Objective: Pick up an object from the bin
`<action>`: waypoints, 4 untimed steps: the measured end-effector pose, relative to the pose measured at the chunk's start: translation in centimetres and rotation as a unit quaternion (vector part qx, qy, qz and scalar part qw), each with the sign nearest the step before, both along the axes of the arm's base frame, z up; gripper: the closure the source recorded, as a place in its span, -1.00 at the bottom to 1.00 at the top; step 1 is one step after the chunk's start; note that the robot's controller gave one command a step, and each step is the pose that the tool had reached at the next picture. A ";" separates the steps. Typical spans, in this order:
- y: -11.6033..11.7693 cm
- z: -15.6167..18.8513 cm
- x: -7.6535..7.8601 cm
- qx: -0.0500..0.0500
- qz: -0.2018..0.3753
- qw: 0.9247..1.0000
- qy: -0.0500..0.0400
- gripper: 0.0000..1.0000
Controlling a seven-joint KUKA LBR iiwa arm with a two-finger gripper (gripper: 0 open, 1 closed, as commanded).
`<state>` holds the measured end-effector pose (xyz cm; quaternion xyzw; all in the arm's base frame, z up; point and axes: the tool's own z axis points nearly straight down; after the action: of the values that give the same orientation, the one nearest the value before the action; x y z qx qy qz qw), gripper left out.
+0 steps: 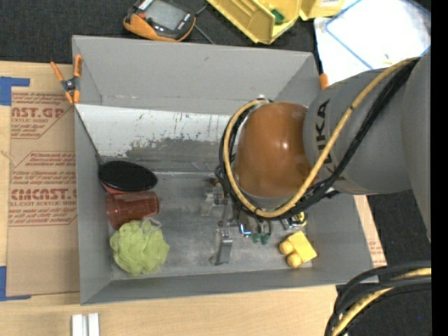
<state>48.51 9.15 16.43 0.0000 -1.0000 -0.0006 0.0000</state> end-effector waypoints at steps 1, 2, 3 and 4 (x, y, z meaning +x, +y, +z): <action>9.1 -9.5 1.0 0.000 0.014 1.000 0.003 -1.00; 14.0 -2.9 2.7 -0.001 0.276 0.961 -0.008 -1.00; 14.6 -6.5 0.2 0.002 0.239 0.971 0.001 -1.00; 14.1 -9.3 -0.2 0.000 0.420 0.907 -0.013 -1.00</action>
Offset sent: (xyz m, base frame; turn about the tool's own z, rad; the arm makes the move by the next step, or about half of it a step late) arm 0.0262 0.1373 -0.0302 -0.5581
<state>48.31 23.28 7.16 0.4202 -0.9073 -0.0003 -0.0129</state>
